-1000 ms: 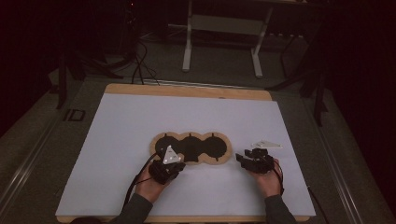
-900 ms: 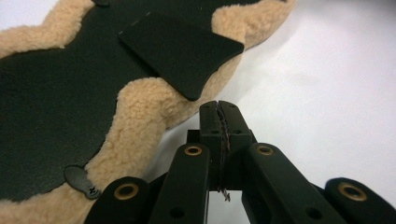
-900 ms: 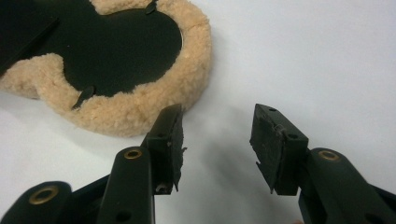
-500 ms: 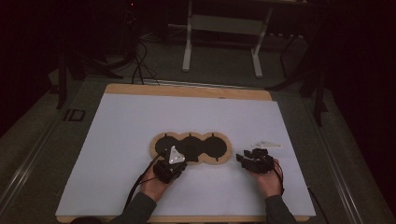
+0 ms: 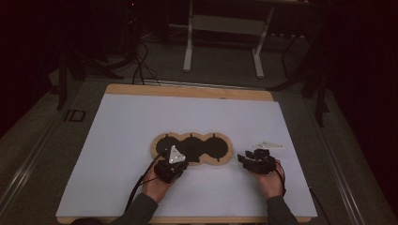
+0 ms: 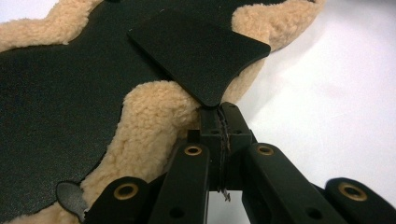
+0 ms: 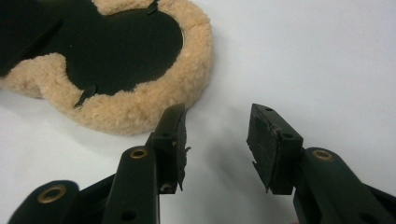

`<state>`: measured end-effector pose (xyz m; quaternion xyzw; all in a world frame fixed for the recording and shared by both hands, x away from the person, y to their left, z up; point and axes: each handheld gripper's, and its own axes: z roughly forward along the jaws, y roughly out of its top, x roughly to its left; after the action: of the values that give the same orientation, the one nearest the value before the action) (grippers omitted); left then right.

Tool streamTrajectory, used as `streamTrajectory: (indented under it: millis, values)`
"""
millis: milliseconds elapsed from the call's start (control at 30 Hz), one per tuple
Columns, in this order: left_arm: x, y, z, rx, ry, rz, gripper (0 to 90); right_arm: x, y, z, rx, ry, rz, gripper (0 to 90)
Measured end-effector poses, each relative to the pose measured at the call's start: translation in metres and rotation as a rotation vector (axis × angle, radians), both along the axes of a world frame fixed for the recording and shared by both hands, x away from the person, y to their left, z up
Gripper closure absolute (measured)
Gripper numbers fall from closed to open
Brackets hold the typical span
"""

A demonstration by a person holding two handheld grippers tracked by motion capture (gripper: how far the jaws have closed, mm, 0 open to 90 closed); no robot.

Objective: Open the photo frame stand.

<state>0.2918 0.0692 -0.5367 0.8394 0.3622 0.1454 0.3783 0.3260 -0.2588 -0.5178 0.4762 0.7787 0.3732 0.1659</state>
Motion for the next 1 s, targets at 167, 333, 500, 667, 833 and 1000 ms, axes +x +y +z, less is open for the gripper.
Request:
streamTrajectory:
  millis: [167,333,500,667,833,1000]
  values:
    - [0.000,0.000,0.001,-0.004,0.001,-0.001,90.0,0.000,0.000,0.000,0.002,0.000,-0.001,56.4]
    - [0.000,0.001,0.003,-0.011,0.003,0.006,90.0,0.000,-0.001,0.000,0.007,0.001,-0.002,56.4]
    - [0.000,0.001,0.006,-0.023,-0.002,0.013,90.0,0.001,-0.002,0.000,0.010,0.002,-0.009,56.6]
    - [0.002,0.003,0.015,-0.049,-0.017,0.028,90.0,0.001,-0.002,0.000,0.011,0.002,-0.009,56.7]
    - [0.007,0.003,0.023,-0.067,-0.028,0.040,89.9,0.001,-0.003,0.000,0.014,0.002,-0.009,56.8]
    - [0.013,0.002,0.031,-0.075,-0.028,0.051,90.0,0.001,-0.004,0.000,0.015,-0.001,-0.010,57.0]
